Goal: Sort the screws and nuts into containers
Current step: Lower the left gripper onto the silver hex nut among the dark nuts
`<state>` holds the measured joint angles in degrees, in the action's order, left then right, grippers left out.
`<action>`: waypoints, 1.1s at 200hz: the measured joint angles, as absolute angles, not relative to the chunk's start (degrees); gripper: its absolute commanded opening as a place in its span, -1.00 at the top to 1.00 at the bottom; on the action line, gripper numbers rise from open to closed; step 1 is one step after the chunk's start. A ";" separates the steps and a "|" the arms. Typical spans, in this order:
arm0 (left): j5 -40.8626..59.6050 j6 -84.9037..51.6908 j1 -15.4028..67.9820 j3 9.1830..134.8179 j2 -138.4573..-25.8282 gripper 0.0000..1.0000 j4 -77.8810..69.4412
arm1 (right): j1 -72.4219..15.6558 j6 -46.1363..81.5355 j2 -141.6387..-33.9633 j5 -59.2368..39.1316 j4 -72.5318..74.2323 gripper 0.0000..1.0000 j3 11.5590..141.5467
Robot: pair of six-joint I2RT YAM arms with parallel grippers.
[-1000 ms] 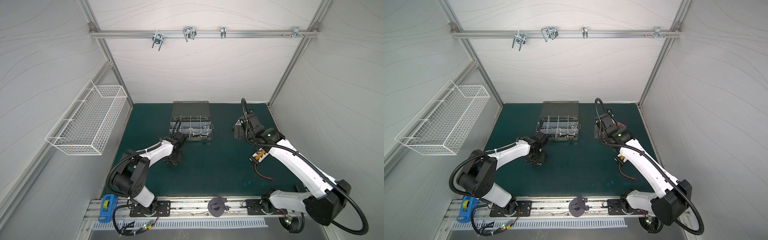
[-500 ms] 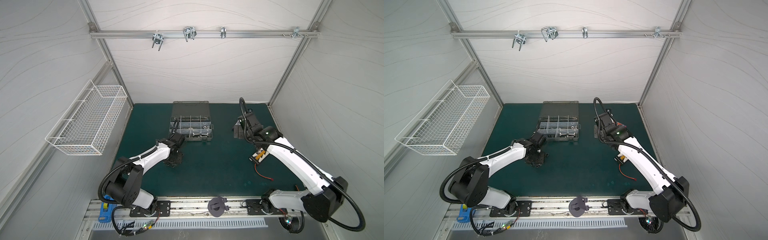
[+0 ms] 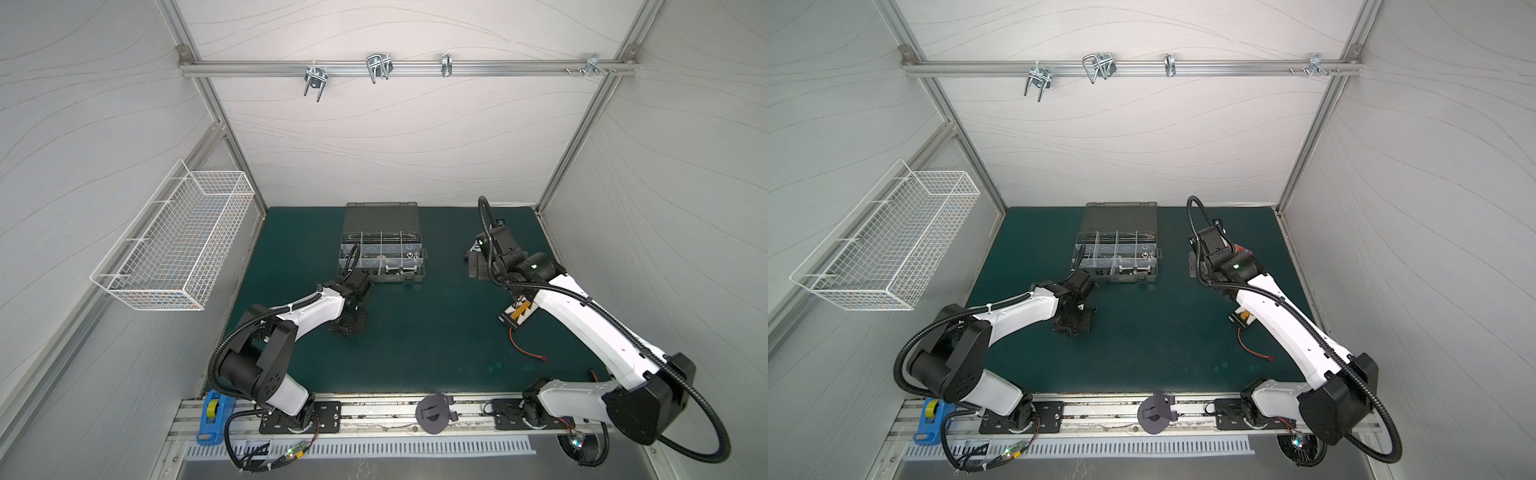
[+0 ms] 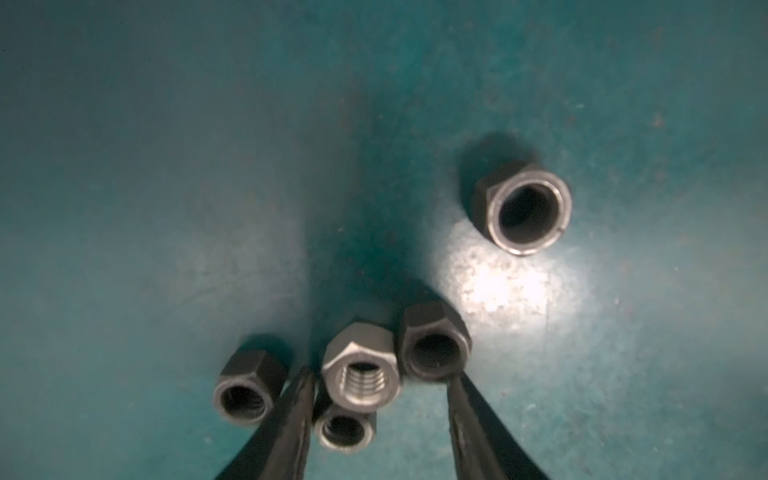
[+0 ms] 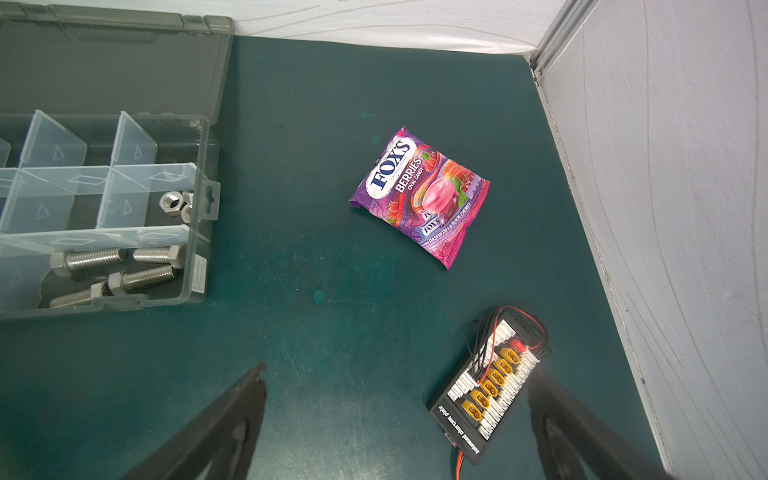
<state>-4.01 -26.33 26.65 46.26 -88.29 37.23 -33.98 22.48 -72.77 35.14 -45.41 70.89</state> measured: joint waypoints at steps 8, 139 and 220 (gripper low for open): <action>-4.05 -26.41 26.65 46.28 -88.44 -0.04 37.12 | -33.98 22.48 -72.77 35.14 -45.56 -0.98 70.81; -5.04 -27.77 24.88 47.27 -89.69 0.12 36.36 | -33.61 22.48 -73.58 35.16 -45.98 -0.98 70.54; -4.58 -28.49 24.34 47.40 -89.84 0.28 35.86 | -33.61 22.50 -74.81 35.11 -46.00 -0.98 70.54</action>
<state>-4.58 -28.49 24.34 47.40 -89.84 35.86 -33.61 22.50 -74.81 35.11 -46.00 70.54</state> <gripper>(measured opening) 0.379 0.989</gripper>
